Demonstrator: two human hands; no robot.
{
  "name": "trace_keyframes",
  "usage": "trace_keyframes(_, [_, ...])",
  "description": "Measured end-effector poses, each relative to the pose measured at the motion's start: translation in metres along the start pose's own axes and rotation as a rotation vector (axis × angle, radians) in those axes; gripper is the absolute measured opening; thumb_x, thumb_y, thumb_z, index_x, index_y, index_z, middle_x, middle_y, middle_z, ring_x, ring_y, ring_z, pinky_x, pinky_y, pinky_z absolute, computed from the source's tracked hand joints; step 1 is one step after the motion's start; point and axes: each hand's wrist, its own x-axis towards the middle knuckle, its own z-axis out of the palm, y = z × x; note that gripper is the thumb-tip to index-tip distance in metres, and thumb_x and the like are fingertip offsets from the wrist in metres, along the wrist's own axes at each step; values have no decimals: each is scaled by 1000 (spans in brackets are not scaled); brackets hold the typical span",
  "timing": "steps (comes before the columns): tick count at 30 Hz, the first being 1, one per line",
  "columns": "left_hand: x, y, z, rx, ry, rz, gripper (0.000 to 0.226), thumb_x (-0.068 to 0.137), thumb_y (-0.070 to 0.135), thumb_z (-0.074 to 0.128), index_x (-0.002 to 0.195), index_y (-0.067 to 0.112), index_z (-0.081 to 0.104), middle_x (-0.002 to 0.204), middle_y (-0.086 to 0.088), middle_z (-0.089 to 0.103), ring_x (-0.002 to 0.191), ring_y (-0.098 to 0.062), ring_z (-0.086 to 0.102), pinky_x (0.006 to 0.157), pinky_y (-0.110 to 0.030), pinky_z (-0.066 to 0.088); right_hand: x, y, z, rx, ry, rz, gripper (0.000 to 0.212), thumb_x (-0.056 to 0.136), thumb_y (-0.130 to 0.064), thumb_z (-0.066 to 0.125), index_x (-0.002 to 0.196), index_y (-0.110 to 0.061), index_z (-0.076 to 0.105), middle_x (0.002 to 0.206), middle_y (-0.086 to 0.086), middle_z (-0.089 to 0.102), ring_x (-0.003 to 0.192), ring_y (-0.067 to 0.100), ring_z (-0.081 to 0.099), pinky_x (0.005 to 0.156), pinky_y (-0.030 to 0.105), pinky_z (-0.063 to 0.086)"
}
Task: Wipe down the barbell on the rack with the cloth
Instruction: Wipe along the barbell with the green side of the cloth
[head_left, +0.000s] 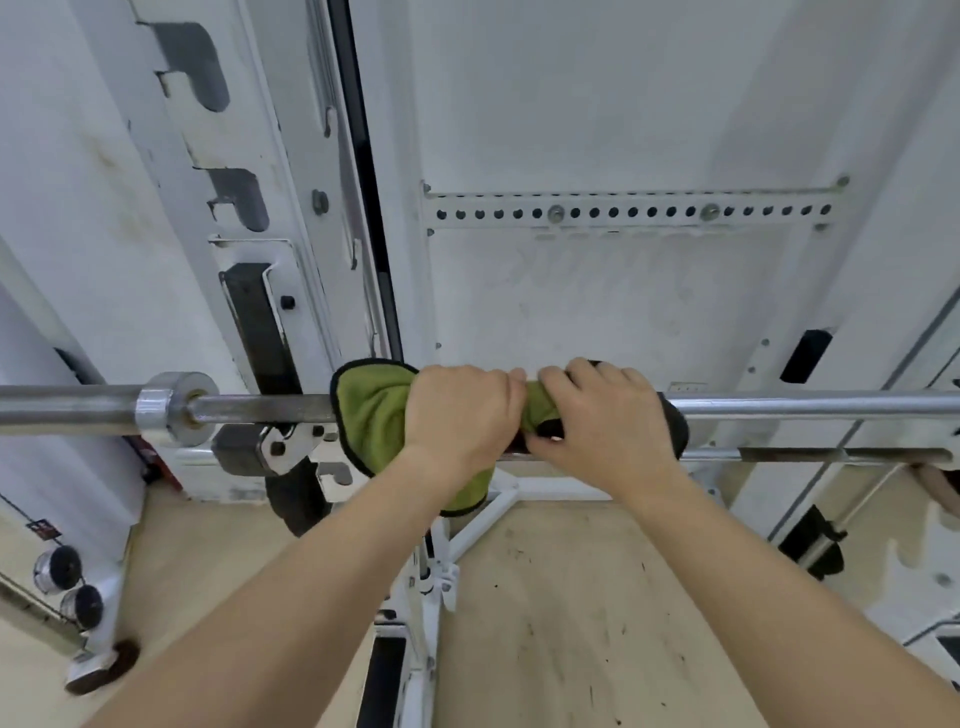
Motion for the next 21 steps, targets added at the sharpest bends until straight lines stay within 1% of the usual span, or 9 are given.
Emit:
trace_keyframes(2, [13, 20, -3, -80, 73, 2, 26, 82, 16, 69, 62, 16, 54, 47, 5, 12, 36, -19, 21, 45, -22, 13, -9, 25, -1, -18, -1, 50, 47, 72, -59, 59, 92, -18, 63, 78, 2, 60, 70, 29, 59, 65, 37, 40])
trace_keyframes(3, [15, 23, -3, -87, 76, 8, 29, 87, 21, 65, 62, 17, 52, 47, 5, 12, 35, -19, 22, 44, -23, 14, -10, 27, -1, -7, -7, 70, 45, 71, -59, 58, 89, -18, 63, 76, 1, 60, 68, 28, 59, 65, 37, 41])
trace_keyframes(6, [5, 11, 9, -58, 42, 28, 49, 104, 38, 20, 69, 18, 48, 51, 4, 33, 41, -22, 33, 44, -30, 13, 0, 3, 1, 31, -21, 124, 42, 70, -58, 54, 85, -20, 61, 73, -2, 60, 67, 26, 59, 66, 36, 41])
trace_keyframes(7, [-1, 0, 10, -81, 50, 6, 53, 104, 41, 15, 67, 18, 47, 52, 4, 37, 42, -22, 36, 45, -31, 16, 4, -8, 1, 41, -19, 135, 41, 69, -57, 52, 85, -20, 61, 73, -2, 61, 69, 25, 60, 67, 36, 40])
trace_keyframes(11, [-28, -62, 13, -38, 20, -76, 46, 103, 33, 39, 59, 18, 45, 45, 4, 39, 36, -22, 40, 40, -27, 35, 24, -67, 0, 111, -10, 101, 41, 69, -55, 60, 88, -19, 58, 79, 2, 62, 73, 27, 60, 70, 38, 41])
trace_keyframes(13, [-41, -92, 16, 76, -34, -61, 35, 98, 26, 45, 65, 17, 50, 47, 5, 36, 37, -20, 36, 39, -24, 28, 37, -107, -2, 168, -47, 42, 48, 69, -57, 62, 94, -17, 58, 86, 5, 63, 79, 29, 59, 74, 41, 43])
trace_keyframes(15, [-46, -103, 19, 116, -60, -55, 31, 95, 22, 41, 68, 16, 53, 50, 3, 33, 40, -20, 32, 42, -25, 25, 44, -131, -4, 229, -61, 16, 56, 68, -58, 61, 106, -17, 59, 94, 7, 63, 85, 29, 59, 79, 43, 44])
trace_keyframes(17, [-44, -97, 22, 148, -84, -83, 39, 97, 23, 27, 74, 16, 58, 51, 3, 39, 43, -20, 36, 46, -28, 26, 41, -126, -5, 259, -41, -1, 59, 72, -57, 58, 117, -18, 58, 101, 5, 64, 90, 28, 59, 84, 43, 44])
trace_keyframes(21, [-34, -66, 17, 115, -49, -80, 27, 98, 22, 40, 85, 17, 63, 53, 1, 49, 44, -23, 43, 49, -30, 24, 4, -82, -3, 195, 63, -4, 62, 81, -41, 54, 138, -15, 52, 122, 3, 63, 100, 28, 57, 104, 42, 39])
